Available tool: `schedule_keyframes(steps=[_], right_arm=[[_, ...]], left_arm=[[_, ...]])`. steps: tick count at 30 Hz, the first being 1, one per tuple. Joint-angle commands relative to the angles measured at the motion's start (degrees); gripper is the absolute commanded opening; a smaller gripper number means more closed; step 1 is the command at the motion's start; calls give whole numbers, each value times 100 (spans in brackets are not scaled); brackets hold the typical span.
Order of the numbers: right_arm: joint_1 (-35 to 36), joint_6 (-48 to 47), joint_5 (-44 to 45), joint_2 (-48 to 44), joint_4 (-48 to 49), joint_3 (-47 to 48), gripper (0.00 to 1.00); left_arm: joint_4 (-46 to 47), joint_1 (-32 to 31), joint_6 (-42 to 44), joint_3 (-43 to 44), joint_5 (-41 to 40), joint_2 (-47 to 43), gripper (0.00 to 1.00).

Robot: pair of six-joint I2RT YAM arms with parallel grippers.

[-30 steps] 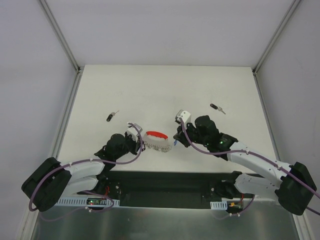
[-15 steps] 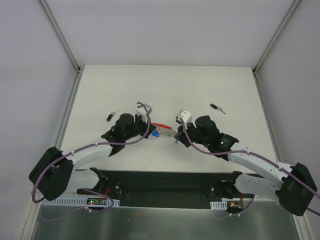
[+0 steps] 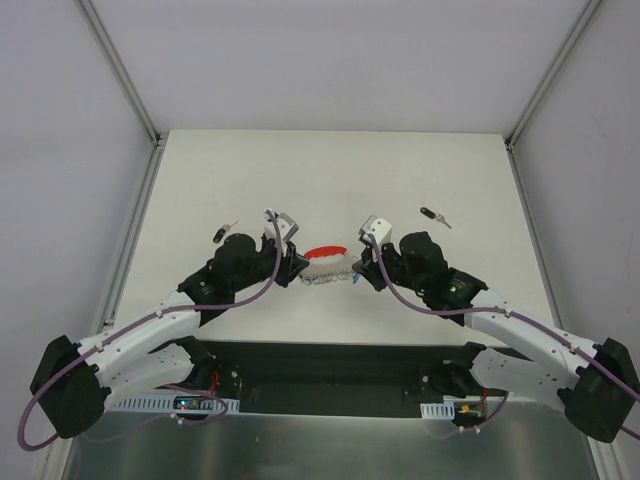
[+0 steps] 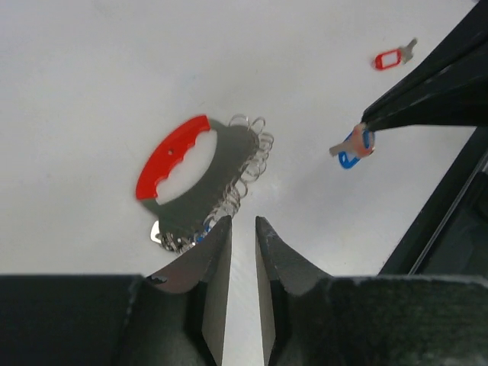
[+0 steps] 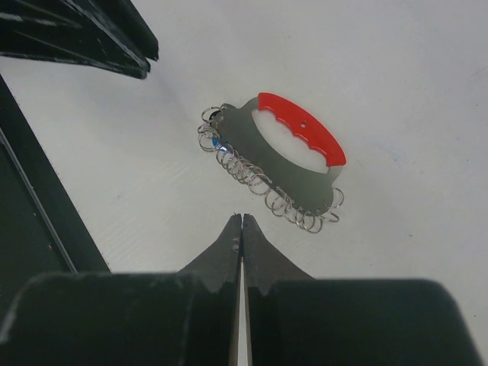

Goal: Put the keys on the keyring

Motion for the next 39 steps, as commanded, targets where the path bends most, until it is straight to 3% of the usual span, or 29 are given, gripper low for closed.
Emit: schedule_keyframes(steps=[1, 12, 18, 25, 28, 33, 39], right_arm=[[-20, -57, 145, -202, 46, 58, 1], [-12, -4, 321, -176, 63, 14, 1], [-29, 285, 962, 8, -349, 128, 1], [-248, 1382, 1587, 26, -1902, 137, 1], [-442, 1717, 1578, 140, -2326, 84, 1], [-1144, 1919, 1368, 904, -2319, 163, 1], [-1812, 1938, 1104, 2238, -1950, 671, 1]], left_arm=[[-576, 64, 7, 394, 65, 644, 23], [-814, 64, -1101, 641, -716, 1576, 50], [-989, 29, -1269, 922, -971, 1946, 53], [-1323, 47, -901, 1115, -1454, 1595, 58], [-1656, 90, -742, 1229, -1560, 1393, 70], [-2061, 484, -628, 1388, -1420, 946, 86], [-2799, 1241, -347, 1765, -498, 497, 88]])
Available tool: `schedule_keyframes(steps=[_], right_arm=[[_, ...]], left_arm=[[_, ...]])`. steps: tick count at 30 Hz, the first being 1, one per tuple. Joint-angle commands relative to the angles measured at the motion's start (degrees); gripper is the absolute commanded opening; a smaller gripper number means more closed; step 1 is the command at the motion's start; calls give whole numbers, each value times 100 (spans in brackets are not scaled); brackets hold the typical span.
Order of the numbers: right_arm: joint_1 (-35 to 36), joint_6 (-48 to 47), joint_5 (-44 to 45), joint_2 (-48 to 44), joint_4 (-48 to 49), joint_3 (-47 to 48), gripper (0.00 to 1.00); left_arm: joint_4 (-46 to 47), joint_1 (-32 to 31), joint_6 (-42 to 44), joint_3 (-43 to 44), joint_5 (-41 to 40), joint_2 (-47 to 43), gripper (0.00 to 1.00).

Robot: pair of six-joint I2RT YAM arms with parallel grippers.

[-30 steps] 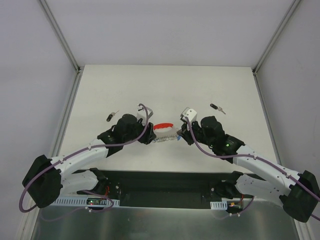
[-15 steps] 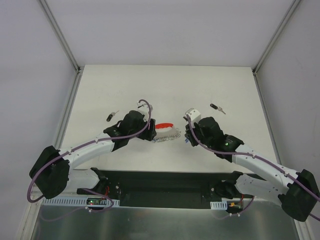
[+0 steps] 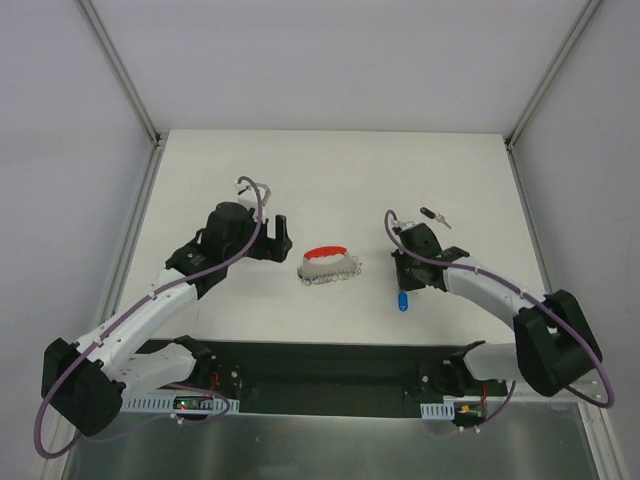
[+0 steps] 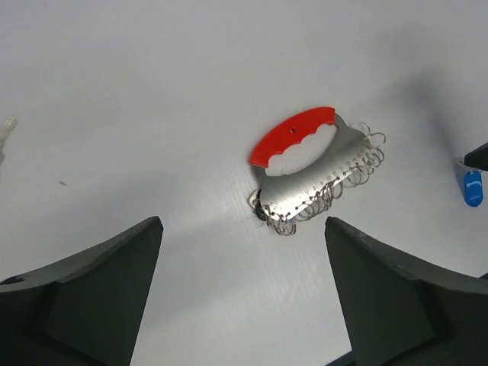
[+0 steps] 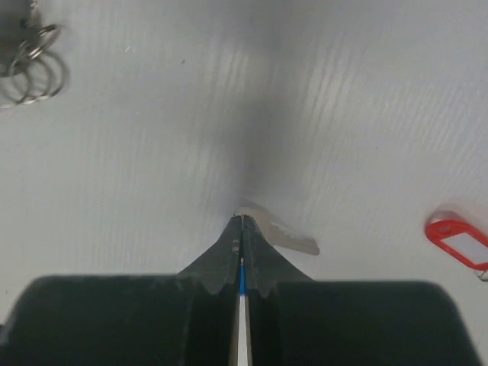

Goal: Put the keys on the keyring

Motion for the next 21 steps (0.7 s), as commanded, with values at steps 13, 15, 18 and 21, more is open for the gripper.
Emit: schedule_keyframes(steps=[13, 15, 18, 21], right_arm=[[-446, -531, -3, 908, 413, 863, 57], [-437, -892, -152, 618, 395, 906, 60], [-358, -1533, -311, 442, 325, 1107, 60], [-262, -2455, -768, 634, -157, 1599, 61]], left_arm=[[-1104, 568, 1451, 667, 392, -266, 88], [-1104, 568, 1626, 613, 357, -397, 88], [-1096, 568, 1952, 525, 269, -626, 88], [-1096, 568, 2155, 455, 146, -898, 91]])
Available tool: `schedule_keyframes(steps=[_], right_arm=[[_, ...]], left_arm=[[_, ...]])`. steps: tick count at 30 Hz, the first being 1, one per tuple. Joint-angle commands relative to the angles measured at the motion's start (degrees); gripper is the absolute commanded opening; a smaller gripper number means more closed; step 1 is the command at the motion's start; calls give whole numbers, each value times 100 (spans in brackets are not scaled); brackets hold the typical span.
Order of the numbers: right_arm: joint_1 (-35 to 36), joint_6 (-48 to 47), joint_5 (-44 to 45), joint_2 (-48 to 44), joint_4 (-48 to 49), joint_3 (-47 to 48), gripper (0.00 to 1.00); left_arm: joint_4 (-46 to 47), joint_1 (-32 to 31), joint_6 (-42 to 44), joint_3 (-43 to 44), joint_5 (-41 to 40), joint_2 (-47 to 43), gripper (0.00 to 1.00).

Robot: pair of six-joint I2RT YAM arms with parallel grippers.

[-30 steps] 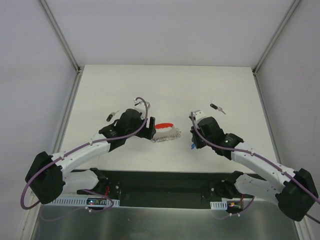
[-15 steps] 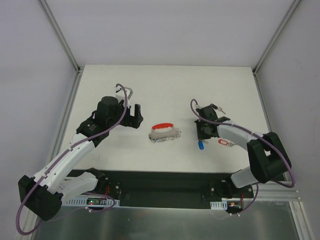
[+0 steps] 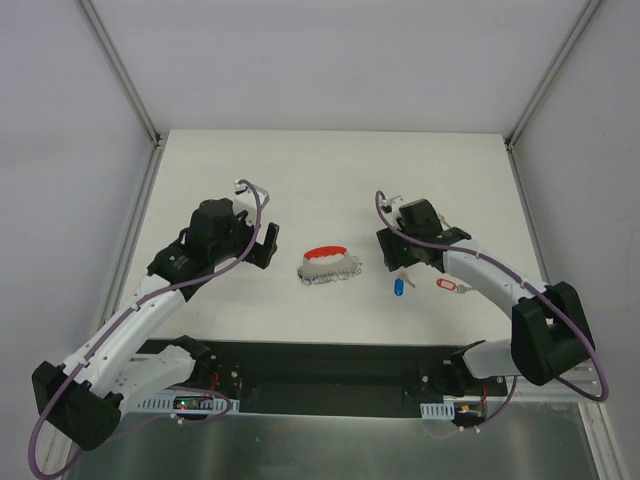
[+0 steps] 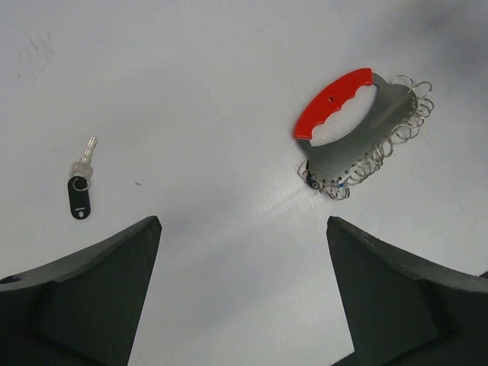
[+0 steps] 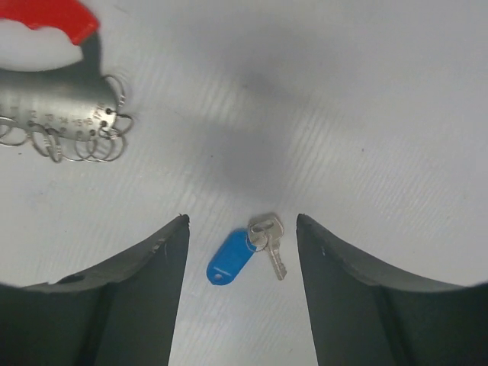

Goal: Put the keys on the keyring

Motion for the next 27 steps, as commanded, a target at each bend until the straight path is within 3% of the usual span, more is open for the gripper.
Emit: schedule_keyframes(steps=[1, 8, 17, 27], right_arm=[[202, -1565, -636, 73, -628, 820, 62], [632, -3902, -778, 1011, -1814, 1952, 63], [1204, -4389, -208, 2287, -2273, 2860, 50], [1521, -4521, -146, 2894, -2317, 3115, 48]], left_arm=[[-1, 61, 625, -113, -230, -499, 92], [34, 61, 767, -333, -898, -1096, 92], [96, 70, 802, -412, -1004, -1185, 92], [131, 105, 819, -448, -969, -1071, 92]])
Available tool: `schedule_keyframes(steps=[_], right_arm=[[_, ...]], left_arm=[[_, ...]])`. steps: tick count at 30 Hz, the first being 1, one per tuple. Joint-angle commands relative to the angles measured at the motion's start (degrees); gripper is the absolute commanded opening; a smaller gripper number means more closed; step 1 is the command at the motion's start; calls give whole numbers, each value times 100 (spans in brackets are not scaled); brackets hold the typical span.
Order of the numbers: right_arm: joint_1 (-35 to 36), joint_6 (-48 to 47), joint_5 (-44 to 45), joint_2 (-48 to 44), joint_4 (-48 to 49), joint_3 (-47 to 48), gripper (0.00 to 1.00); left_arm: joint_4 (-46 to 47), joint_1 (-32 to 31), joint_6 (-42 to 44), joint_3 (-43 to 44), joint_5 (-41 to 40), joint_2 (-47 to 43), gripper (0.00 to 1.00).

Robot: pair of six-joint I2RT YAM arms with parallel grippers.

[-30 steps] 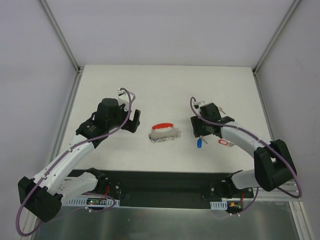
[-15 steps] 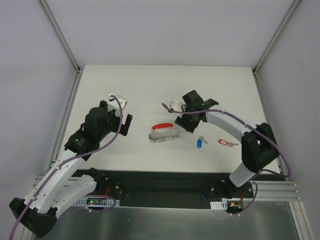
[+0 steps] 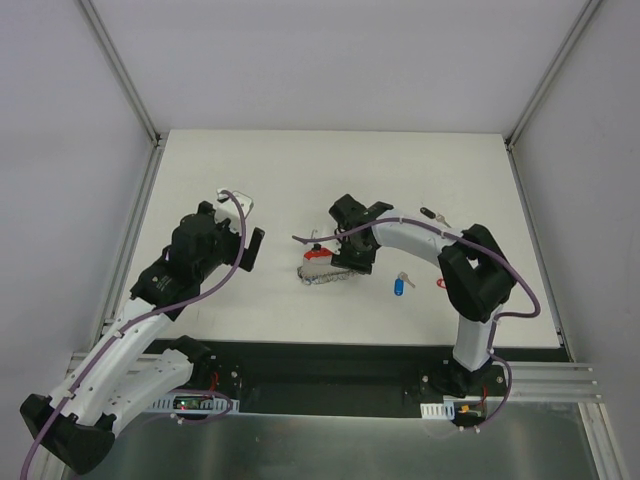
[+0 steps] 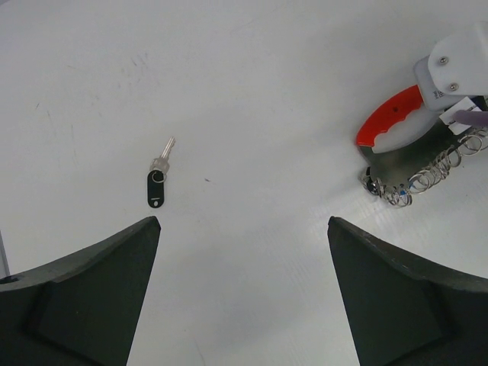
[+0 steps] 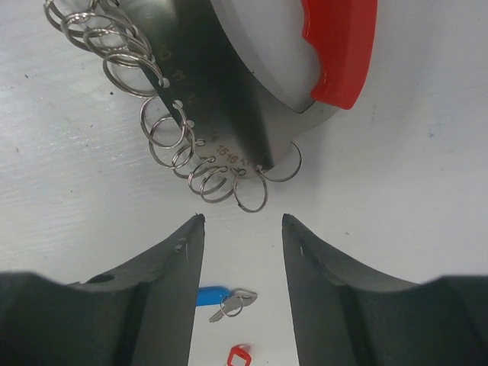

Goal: Put the keys on the keyring

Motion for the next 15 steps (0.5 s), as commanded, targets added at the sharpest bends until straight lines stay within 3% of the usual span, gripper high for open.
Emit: schedule_keyframes(steps=[1, 15], right_arm=[[6, -239, 88, 154, -202, 304, 48], [24, -257, -70, 497, -158, 463, 34]], left_arm=[[144, 68, 102, -63, -73, 15, 92], [179, 76, 111, -81, 50, 59, 92]])
